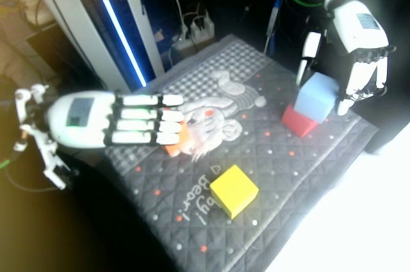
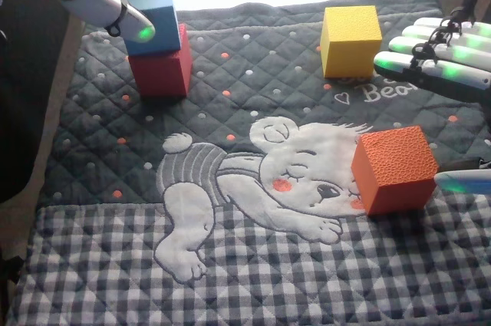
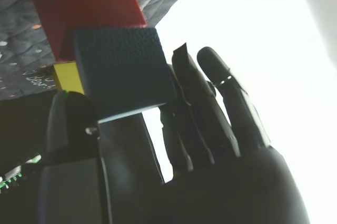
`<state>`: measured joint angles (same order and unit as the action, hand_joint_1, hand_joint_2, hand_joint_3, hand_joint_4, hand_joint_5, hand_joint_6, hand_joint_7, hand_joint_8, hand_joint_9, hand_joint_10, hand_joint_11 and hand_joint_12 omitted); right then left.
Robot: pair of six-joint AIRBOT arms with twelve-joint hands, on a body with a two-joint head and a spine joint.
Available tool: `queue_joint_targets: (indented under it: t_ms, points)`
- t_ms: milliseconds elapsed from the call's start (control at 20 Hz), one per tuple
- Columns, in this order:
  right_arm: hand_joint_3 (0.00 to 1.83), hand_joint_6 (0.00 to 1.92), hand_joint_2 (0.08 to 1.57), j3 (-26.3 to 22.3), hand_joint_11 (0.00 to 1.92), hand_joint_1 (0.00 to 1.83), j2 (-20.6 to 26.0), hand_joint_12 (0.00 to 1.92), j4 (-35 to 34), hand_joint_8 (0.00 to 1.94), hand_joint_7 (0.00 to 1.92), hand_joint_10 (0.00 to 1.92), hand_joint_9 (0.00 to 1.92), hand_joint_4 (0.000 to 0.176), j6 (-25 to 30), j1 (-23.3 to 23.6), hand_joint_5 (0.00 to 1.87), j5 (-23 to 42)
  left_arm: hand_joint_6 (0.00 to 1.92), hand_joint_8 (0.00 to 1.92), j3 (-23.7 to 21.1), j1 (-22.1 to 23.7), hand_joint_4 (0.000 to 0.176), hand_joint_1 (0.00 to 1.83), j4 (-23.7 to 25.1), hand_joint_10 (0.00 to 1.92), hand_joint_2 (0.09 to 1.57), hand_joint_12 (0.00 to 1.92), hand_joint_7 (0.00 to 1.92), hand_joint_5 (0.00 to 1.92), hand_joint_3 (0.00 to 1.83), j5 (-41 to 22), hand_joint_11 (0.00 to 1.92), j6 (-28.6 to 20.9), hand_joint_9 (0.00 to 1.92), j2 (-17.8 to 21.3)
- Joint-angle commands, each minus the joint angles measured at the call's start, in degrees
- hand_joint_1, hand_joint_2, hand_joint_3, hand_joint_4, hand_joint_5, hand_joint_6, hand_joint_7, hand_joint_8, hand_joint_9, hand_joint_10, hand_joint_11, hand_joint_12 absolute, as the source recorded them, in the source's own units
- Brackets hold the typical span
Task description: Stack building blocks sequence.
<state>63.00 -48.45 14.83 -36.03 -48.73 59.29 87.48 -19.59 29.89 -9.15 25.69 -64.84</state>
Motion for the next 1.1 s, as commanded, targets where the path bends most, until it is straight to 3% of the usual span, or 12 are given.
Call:
queue_joint_targets:
  t_ms: [0, 100, 150, 200, 400, 550, 600, 700, 750, 900, 950, 1050]
  points:
    - [0.0, 0.0, 1.18, 0.33, 0.05, 0.51, 0.12, 0.08, -2.12, 0.01, 0.07, 0.01, 0.07, 0.07, 0.14, 0.62, 0.0, 6.48, 0.0, 0.0, -0.04, 0.51, 0.071, 0.91, -0.59, 0.0, 0.87, 1.12, 0.39, 0.36, 0.0, -5.77, 0.04, -0.22, 0.42, -0.05]
    - [0.0, 0.0, 1.18, 0.3, 0.05, 0.51, 0.12, 0.08, -2.33, 0.01, 0.08, 0.01, 0.07, 0.072, 0.14, 0.62, 0.0, 6.48, 0.0, 0.0, -1.1, 0.39, 0.083, 0.89, -0.46, 0.0, 0.87, 1.08, 0.34, 0.33, 0.0, -6.91, 0.01, 0.47, 0.36, 0.29]
    - [0.0, 0.0, 1.19, 0.3, 0.03, 0.5, 0.12, 0.07, -2.37, 0.0, 0.06, 0.0, 0.05, 0.083, 0.14, 0.61, 0.0, 6.48, 0.0, 0.0, -1.43, 0.44, 0.146, 0.87, -0.46, 0.0, 0.83, 0.83, 0.16, 0.19, 0.0, -7.09, 0.0, 0.94, 0.18, 0.44]
    - [0.0, 0.0, 1.2, 0.31, 0.02, 0.51, 0.12, 0.07, -2.41, 0.0, 0.06, 0.0, 0.05, 0.074, 0.14, 0.61, 0.0, 6.48, 0.0, 0.0, -2.16, 0.59, 0.175, 0.83, -0.47, 0.0, 0.8, 0.72, 0.02, 0.06, 0.0, -7.4, 0.0, 1.78, 0.04, 0.82]
    - [0.0, 0.0, 1.21, 0.28, 0.04, 0.5, 0.12, 0.09, -2.52, 0.0, 0.04, 0.01, 0.07, 0.063, 0.15, 0.61, 0.0, 6.49, 0.0, 0.0, -5.01, 0.72, 0.176, 0.77, -4.11, 0.0, 0.79, 0.64, 0.0, 0.0, 0.0, -9.4, 0.0, 7.05, 0.0, 2.75]
    - [0.0, 0.0, 1.18, -0.09, 0.02, 0.56, 0.64, 0.09, -2.61, 0.0, 0.04, 0.0, 0.03, 0.084, 0.15, 0.62, 0.0, 6.8, 0.0, 0.0, -9.92, 0.77, 0.176, 0.73, -11.24, 0.0, 0.78, 0.21, 0.0, 0.0, 0.0, -13.45, 0.0, 15.92, 0.0, 6.97]
    - [0.0, 0.0, 1.17, -0.32, 0.01, 0.59, 0.95, 0.09, -2.6, 0.02, 0.07, 0.0, 0.03, 0.079, 0.15, 0.62, 0.0, 7.28, 0.0, 0.0, -11.45, 0.75, 0.176, 0.7, -12.35, 0.0, 0.78, 0.04, 0.0, 0.0, 0.0, -15.11, 0.0, 17.77, 0.0, 8.29]
    - [0.0, 0.0, 1.17, -0.62, 0.01, 0.59, 1.31, 0.09, -2.6, 0.02, 0.08, 0.01, 0.04, 0.071, 0.15, 0.62, 0.0, 8.74, 0.0, 0.0, -15.06, -0.44, 0.176, 0.67, -15.87, 0.0, 0.77, 0.01, 0.0, 0.0, 0.0, -19.57, 0.0, 21.09, 0.0, 11.46]
    - [0.0, 0.0, 1.15, -0.68, 0.02, 0.56, 1.31, 0.1, -2.6, 0.01, 0.1, 0.01, 0.06, 0.1, 0.15, 0.62, 0.0, 9.29, 0.0, 0.0, -16.77, -1.42, 0.176, 0.67, -17.02, 0.0, 0.78, 0.0, 0.0, 0.0, 0.0, -22.06, 0.0, 21.59, 0.0, 13.12]
    - [0.0, 0.0, 1.1, -0.76, 0.01, 0.5, 1.27, 0.1, -2.54, 0.0, 0.06, 0.0, 0.04, 0.105, 0.14, 0.65, 0.0, 10.29, 0.0, 0.0, -24.12, -9.47, 0.176, 0.64, -22.57, 0.0, 0.77, 0.0, 0.0, 0.0, 0.0, -33.6, 0.0, 22.83, 0.0, 19.74]
    - [0.0, 0.0, 1.1, -0.7, 0.01, 0.47, 1.19, 0.1, -2.54, 0.0, 0.04, 0.0, 0.04, 0.089, 0.14, 0.66, 0.0, 10.28, 0.0, 0.0, -25.24, -10.67, 0.176, 0.62, -23.43, 0.0, 0.78, 0.0, 0.0, 0.0, 0.0, -35.05, 0.0, 23.2, 0.0, 20.55]
    - [0.0, 0.0, 1.11, -0.55, 0.04, 0.42, 0.84, 0.12, -1.96, 0.0, 0.0, 0.0, 0.03, 0.094, 0.14, 0.66, 0.0, 10.12, 0.0, 0.0, -28.58, -15.35, 0.176, 0.72, -25.57, 0.0, 0.77, 0.0, 0.0, 0.0, 0.0, -39.93, 0.0, 23.69, 0.0, 22.91]
